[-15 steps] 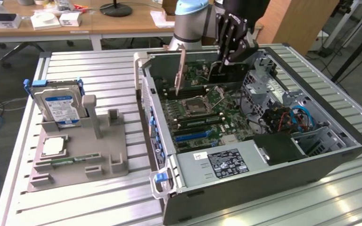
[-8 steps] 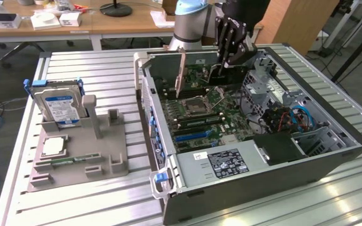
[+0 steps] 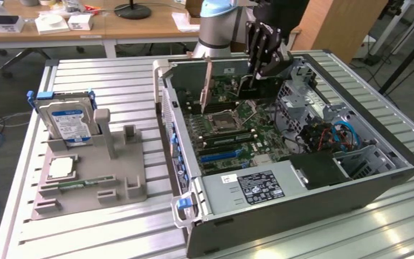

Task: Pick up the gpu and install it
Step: 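Insert the gpu into the slot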

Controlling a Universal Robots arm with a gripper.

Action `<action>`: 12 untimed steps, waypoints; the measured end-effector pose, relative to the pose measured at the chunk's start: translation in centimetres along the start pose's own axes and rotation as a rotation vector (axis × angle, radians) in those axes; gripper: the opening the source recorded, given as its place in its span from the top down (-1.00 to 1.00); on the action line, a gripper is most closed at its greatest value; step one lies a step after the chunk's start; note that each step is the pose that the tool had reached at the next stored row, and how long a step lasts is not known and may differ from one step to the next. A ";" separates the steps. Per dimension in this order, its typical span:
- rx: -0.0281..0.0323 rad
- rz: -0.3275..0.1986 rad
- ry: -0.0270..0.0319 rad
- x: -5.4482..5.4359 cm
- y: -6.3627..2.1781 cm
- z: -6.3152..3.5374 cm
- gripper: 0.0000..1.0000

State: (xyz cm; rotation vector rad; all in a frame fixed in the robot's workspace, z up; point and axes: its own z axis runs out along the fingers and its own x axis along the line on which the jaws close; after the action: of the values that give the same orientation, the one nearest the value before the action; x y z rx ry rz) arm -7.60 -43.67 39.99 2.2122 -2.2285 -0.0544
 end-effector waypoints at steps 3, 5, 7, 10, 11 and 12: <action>0.0001 -0.001 0.0001 0.1 0.00 0.21 0.47; 0.0004 -0.003 0.0002 0.1 0.00 0.35 0.47; 0.0009 -0.004 0.0001 0.2 0.00 0.50 0.47; 0.0009 -0.006 0.0002 0.3 0.01 0.72 0.47; 0.0008 -0.008 0.0003 0.3 0.02 0.80 0.47; 0.0009 -0.009 0.0003 0.4 0.03 0.88 0.47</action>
State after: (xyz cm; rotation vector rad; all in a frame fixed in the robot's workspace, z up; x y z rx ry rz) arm -7.66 -44.03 39.10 2.2224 -2.2192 -0.0532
